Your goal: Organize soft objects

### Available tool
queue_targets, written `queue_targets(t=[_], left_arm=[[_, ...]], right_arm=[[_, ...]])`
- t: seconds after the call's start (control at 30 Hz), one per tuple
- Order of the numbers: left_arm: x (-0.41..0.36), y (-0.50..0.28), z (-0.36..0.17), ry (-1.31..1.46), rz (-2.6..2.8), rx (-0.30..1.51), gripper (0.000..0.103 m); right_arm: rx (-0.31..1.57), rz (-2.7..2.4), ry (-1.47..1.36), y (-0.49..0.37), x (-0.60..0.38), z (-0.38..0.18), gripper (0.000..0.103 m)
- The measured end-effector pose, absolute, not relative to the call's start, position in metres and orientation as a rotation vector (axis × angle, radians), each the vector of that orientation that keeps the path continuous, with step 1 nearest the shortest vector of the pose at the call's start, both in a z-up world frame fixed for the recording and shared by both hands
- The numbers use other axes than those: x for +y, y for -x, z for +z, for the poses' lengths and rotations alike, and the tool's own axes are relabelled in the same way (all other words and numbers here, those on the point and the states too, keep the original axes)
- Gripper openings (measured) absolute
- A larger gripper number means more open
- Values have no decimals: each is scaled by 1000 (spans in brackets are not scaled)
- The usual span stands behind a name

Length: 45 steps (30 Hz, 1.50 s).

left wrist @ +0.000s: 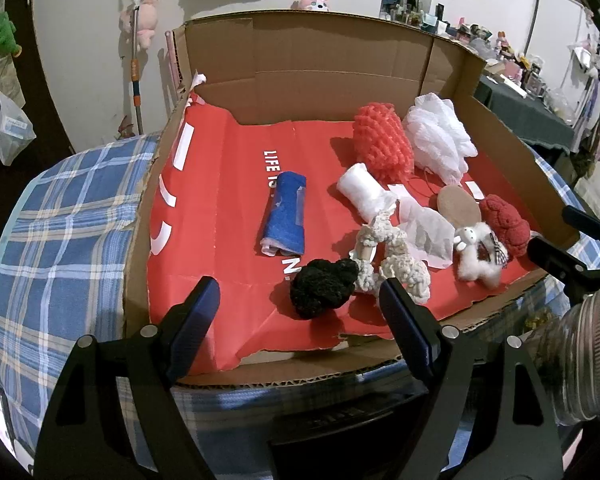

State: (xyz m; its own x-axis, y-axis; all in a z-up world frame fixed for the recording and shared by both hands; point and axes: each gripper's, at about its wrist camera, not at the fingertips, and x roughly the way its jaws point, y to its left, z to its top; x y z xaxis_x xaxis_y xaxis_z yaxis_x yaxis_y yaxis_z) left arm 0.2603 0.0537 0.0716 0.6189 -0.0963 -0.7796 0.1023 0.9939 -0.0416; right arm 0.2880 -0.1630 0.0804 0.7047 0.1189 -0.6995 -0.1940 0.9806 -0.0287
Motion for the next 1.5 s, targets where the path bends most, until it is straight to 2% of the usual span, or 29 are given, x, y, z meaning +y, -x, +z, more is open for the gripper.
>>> queue_targets(t=[1.5], left_arm=[[55, -260, 71, -4, -115, 894, 82]], right_arm=[[772, 169, 94, -287, -167, 78, 103]])
